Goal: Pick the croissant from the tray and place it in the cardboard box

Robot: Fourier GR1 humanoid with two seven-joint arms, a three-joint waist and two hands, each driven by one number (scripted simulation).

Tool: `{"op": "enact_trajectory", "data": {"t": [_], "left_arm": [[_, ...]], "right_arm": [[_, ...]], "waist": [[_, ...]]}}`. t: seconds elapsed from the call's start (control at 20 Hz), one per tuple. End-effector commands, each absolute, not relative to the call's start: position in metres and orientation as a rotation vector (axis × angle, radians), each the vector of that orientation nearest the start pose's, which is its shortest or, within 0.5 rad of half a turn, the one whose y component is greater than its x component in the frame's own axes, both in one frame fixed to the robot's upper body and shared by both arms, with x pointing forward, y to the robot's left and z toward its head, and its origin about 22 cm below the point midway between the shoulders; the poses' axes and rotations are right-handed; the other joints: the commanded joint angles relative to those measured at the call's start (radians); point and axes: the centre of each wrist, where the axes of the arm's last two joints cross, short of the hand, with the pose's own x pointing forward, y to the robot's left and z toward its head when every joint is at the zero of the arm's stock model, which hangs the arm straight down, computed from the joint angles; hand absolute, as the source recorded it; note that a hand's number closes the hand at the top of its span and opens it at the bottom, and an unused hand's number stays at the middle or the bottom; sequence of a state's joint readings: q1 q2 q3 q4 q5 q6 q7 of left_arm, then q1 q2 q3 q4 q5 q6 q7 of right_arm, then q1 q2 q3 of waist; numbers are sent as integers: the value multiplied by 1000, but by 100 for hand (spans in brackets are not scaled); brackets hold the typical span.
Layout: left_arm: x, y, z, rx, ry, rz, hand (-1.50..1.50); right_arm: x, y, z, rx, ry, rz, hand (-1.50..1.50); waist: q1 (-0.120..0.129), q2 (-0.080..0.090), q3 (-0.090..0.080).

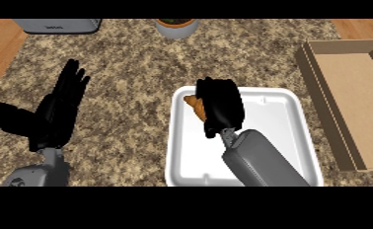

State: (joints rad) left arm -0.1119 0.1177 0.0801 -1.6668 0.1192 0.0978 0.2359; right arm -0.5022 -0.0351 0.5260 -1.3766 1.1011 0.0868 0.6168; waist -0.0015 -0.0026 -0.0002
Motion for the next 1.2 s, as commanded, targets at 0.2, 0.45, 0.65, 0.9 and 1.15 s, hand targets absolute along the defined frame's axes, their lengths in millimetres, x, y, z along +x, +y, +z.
{"op": "enact_trajectory", "data": {"t": [0.2,0.45,0.65,0.9,1.15], "left_arm": [[258,260,37,79,-1532,108,0],[266,263,63,85,-1546,121,0],[261,258,51,72,-1544,122,0],[261,254,47,69,-1536,111,0],[279,268,46,63,-1548,115,0]], "right_arm": [[267,-59,141,-1024,-1541,816,150],[276,-88,184,-1188,-1538,570,150],[284,-127,189,-1318,-1477,465,150],[300,-167,207,-1323,-1381,428,150],[311,-218,218,-1317,-1352,365,150]], "waist": [[-8,-2,0],[-9,-3,0],[-4,1,0],[2,2,0],[-1,5,0]]}}
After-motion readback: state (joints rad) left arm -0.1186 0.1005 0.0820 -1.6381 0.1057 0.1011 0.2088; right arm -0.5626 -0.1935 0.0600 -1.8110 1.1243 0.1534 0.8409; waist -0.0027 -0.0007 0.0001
